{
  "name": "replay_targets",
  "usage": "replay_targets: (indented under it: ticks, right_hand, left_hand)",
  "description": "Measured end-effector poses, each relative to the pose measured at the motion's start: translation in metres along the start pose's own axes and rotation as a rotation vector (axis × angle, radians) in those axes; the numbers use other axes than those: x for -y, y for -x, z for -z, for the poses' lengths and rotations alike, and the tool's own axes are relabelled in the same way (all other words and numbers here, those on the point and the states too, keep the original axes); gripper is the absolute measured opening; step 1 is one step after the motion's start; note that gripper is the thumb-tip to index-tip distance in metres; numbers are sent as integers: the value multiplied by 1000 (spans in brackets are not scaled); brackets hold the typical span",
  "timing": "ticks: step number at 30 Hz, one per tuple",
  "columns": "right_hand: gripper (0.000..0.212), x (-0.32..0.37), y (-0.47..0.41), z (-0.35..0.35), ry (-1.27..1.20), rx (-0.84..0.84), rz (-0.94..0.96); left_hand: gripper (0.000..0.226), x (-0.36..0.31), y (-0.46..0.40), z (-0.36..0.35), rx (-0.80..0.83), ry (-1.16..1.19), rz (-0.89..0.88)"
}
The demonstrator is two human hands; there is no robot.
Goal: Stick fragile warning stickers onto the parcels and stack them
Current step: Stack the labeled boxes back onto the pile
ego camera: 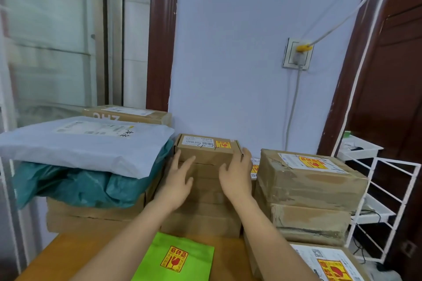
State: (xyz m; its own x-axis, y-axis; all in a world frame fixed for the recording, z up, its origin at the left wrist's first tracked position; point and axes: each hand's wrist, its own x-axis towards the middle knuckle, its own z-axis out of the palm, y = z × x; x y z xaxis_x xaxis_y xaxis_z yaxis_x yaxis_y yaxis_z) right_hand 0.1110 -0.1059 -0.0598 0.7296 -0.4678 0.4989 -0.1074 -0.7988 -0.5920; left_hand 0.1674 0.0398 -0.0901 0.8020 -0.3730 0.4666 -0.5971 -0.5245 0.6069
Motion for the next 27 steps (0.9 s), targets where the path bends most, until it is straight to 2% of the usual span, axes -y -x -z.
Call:
replay_targets:
  ticks: [3, 7, 11, 15, 22, 27]
  right_hand:
    - [39, -6, 26, -2, 52, 75, 15]
    - [31, -22, 56, -21, 259, 280, 27]
    - [41, -41, 69, -41, 417, 464, -3]
    - [59, -58, 74, -57, 395, 582, -63]
    - [47, -51, 73, -67, 495, 397, -34]
    - [45, -51, 71, -72, 499, 356, 48]
  left_hand:
    - [53, 2, 28, -5, 59, -92, -28]
    - [51, 11, 57, -28, 207, -358, -36]
    - [64, 22, 71, -48, 354, -531, 42]
    - [70, 38, 73, -63, 374, -569, 90]
    - [54, 42, 69, -64, 212, -614, 49]
    - [27, 51, 71, -68, 52, -653, -81]
